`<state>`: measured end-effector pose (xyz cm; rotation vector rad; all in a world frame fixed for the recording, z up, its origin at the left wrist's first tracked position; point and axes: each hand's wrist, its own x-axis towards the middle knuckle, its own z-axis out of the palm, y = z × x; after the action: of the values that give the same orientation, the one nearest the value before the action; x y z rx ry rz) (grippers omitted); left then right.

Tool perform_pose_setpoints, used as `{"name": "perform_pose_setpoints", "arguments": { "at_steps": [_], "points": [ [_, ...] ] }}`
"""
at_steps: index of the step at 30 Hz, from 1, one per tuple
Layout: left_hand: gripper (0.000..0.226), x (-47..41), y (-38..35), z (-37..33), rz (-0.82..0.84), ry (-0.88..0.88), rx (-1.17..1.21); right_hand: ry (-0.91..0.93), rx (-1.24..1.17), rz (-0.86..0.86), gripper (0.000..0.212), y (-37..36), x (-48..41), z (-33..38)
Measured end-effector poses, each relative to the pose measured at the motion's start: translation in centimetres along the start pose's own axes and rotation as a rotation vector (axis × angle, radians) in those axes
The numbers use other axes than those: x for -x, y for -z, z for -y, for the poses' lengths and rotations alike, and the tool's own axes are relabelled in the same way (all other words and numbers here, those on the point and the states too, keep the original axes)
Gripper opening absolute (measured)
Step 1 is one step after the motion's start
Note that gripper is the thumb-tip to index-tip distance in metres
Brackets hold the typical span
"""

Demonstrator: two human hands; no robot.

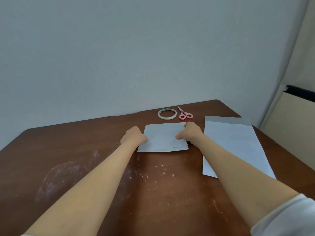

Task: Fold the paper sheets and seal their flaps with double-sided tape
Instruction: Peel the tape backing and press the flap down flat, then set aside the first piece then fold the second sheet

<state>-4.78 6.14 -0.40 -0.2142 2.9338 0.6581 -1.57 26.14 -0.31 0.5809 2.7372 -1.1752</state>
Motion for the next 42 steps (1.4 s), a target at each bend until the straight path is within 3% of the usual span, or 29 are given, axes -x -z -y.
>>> {"name": "perform_pose_setpoints", "arguments": {
  "at_steps": [5,8,13,18,20,23,27,31,35,38,42],
  "points": [
    [0.038,-0.4,1.3,3.1,-0.180,0.018,-0.094,0.078,-0.004,-0.022,0.058,-2.7,-0.1,2.6],
    [0.043,-1.7,1.8,4.6,-0.298,-0.159,-0.104,0.149,-0.046,0.004,0.048,-5.3,-0.5,5.6],
    [0.046,-3.9,1.9,6.9,-0.088,-0.357,-0.164,0.248,-0.159,0.105,0.042,-11.1,-1.2,11.2],
    [0.049,-6.9,3.4,11.2,-0.036,-0.223,-0.291,0.324,-0.136,0.128,0.039,-14.6,-2.8,14.8],
    [0.049,-8.1,4.3,12.6,-0.042,-0.171,-0.291,0.359,-0.053,0.151,0.028,-16.3,-3.6,16.4],
    [0.050,-8.9,5.1,13.3,-0.036,-0.156,-0.317,0.396,0.088,0.137,0.030,-17.1,-3.6,17.2],
    [0.051,-10.4,5.8,14.4,-0.022,-0.138,-0.311,0.428,0.193,0.143,0.011,-17.8,-4.0,17.9],
    [0.053,-10.6,6.3,14.4,0.018,-0.109,-0.299,0.451,0.205,0.179,0.015,-17.2,-4.2,17.6],
    [0.057,-9.1,6.1,12.3,-0.064,-0.147,-0.289,0.481,0.152,0.118,0.049,-15.2,-3.5,16.2],
    [0.058,-7.2,5.2,8.9,-0.150,-0.247,-0.230,0.474,0.160,0.011,0.051,-12.7,-2.4,14.1],
    [0.058,-4.3,2.5,3.0,-0.108,-0.347,-0.102,0.450,0.192,-0.102,0.053,-7.9,-0.6,10.0]
  ]
}}
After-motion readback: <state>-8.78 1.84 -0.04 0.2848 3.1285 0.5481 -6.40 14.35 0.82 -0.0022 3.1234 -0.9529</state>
